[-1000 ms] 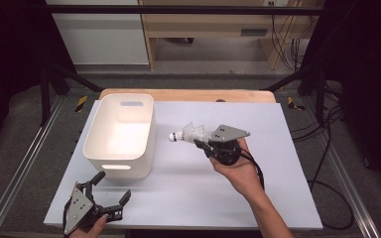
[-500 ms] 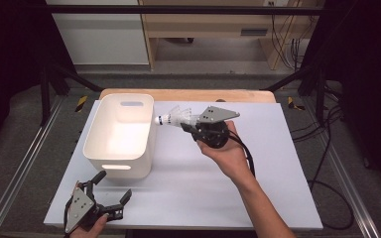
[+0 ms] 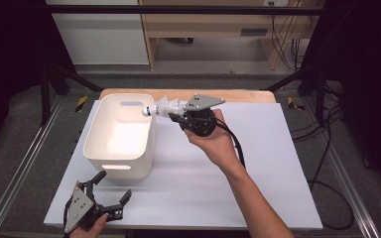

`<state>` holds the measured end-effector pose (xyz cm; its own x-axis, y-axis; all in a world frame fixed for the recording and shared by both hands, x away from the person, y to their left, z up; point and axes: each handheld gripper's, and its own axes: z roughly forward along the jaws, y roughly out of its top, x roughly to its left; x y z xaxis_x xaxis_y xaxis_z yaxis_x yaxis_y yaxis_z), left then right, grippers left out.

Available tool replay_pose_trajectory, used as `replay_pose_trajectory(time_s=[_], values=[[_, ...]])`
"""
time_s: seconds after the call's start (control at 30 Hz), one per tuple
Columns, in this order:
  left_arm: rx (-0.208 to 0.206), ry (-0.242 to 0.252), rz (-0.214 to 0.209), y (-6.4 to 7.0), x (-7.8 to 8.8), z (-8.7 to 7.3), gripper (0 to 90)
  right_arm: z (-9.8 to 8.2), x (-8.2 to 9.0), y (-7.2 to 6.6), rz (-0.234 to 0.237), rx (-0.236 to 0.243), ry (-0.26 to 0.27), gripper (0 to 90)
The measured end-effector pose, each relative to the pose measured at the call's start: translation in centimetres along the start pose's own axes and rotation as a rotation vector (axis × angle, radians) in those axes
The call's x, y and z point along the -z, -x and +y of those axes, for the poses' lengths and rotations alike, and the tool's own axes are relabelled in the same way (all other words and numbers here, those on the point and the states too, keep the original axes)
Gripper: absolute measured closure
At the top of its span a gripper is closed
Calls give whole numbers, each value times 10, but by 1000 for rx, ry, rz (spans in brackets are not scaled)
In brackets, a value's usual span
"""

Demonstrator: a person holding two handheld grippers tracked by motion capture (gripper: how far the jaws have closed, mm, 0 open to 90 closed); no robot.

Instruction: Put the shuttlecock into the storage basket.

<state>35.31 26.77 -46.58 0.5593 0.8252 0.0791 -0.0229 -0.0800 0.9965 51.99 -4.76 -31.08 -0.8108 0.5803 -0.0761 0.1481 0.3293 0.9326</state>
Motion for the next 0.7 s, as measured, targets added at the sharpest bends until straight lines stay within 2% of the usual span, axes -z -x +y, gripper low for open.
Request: replay_pose_trajectory(time_s=[0.33,0.7], values=[[2,2,-1,0,0,0,11,11,-14,-5,24,-6,5,895],[6,3,-1,-1,0,0,11,24,-30,-10,39,22,-16,895]])
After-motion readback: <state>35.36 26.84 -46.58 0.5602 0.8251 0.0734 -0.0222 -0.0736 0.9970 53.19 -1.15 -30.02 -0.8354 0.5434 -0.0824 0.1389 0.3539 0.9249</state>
